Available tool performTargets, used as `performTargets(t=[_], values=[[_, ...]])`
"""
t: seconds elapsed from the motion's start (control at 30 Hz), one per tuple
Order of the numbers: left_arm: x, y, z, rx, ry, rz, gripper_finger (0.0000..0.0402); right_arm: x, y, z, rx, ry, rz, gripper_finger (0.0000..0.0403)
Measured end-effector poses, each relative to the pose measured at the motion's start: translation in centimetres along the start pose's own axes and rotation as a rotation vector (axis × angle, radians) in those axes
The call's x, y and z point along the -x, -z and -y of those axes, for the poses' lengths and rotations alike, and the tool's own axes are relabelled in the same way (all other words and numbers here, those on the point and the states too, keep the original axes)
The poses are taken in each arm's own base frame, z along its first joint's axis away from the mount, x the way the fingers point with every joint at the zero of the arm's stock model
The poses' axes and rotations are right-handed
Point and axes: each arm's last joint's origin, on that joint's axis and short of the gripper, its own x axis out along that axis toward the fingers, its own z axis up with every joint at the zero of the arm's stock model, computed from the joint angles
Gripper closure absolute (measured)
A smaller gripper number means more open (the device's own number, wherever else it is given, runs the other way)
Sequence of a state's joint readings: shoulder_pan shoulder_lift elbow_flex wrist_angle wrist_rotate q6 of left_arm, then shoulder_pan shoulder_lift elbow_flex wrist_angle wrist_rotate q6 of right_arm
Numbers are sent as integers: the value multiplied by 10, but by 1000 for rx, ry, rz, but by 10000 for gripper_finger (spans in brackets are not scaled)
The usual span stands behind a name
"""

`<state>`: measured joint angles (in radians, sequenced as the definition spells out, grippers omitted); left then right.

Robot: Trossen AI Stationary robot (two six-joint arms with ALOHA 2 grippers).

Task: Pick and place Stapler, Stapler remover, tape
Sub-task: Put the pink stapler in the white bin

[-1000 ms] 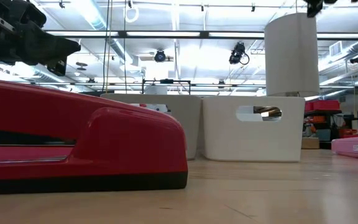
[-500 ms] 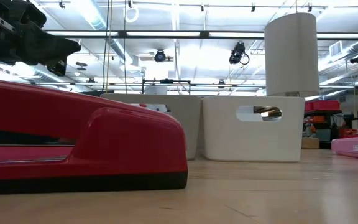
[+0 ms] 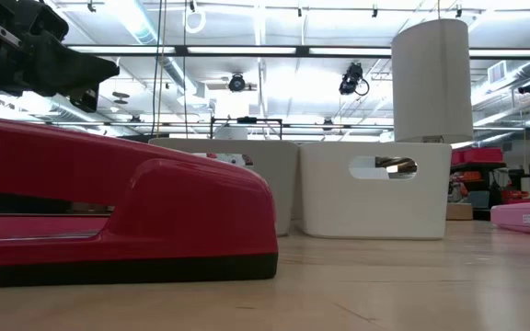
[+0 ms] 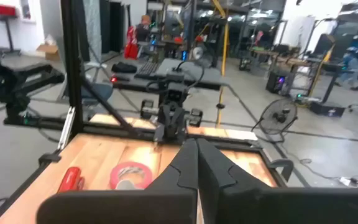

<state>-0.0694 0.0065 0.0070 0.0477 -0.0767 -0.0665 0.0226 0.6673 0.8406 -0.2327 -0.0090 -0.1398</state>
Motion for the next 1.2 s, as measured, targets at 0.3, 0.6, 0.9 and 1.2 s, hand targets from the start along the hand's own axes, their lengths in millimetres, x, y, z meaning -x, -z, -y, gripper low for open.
performTargets(t=[0.3, 0.6, 0.9, 1.2], values=[[0, 0, 0, 0, 0, 0, 374, -12, 3, -3, 1, -24, -23, 402], [0, 0, 0, -1, 0, 0, 374, -10, -5, -3, -81, -35, -34, 402], [0, 0, 0, 0, 0, 0, 374, -6, -46, 3, -86, -32, -34, 402], [0, 0, 0, 0, 0, 0, 374, -9, -67, 6, -136, -34, -70, 401]])
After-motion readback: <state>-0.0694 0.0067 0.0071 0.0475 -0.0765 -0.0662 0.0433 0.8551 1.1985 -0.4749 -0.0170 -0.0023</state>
